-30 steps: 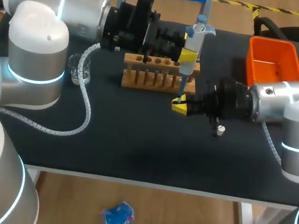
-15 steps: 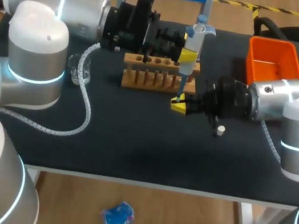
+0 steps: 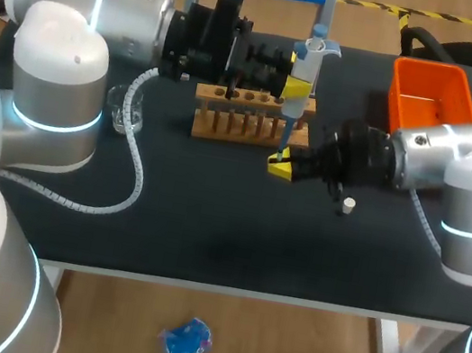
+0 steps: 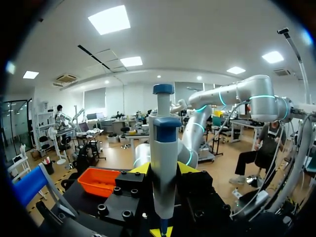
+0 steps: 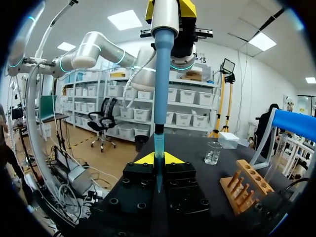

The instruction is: Invert the test tube, pick up the pipette, mount the tip to pipette, aspirate from beaker and dispense into the tube, eject the tip, return the pipette, and cap with the stopper.

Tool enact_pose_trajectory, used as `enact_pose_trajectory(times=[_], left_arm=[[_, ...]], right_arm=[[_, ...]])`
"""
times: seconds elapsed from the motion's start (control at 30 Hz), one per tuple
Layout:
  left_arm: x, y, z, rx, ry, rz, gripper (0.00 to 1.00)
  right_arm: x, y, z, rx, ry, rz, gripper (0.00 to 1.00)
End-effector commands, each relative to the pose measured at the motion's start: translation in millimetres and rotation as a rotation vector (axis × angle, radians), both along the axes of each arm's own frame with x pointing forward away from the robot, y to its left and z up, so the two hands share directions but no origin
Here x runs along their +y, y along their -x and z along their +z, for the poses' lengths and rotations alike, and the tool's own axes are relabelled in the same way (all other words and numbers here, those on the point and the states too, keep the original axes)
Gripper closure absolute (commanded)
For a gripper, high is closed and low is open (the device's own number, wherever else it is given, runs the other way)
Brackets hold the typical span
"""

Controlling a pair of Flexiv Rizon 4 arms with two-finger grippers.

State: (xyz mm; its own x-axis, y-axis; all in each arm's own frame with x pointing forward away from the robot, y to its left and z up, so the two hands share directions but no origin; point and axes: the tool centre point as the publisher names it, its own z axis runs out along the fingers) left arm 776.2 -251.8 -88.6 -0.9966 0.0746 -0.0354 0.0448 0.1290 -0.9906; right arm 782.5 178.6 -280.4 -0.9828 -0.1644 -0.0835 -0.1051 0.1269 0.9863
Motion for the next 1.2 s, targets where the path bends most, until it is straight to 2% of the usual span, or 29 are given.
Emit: enact_pose_trajectory(times=[0.03,1.2], left_arm=[[0.8,0.0,0.2,-0.001,0.001,-0.001,1.00],[0.8,0.0,0.2,-0.001,0.001,-0.001,1.00]], right_arm=[[0.4,0.9,-1.2,0.000,-0.016,-0.003,1.00],[1.4,0.0,10.8,0.006,-0.101,-0.016,1.00]])
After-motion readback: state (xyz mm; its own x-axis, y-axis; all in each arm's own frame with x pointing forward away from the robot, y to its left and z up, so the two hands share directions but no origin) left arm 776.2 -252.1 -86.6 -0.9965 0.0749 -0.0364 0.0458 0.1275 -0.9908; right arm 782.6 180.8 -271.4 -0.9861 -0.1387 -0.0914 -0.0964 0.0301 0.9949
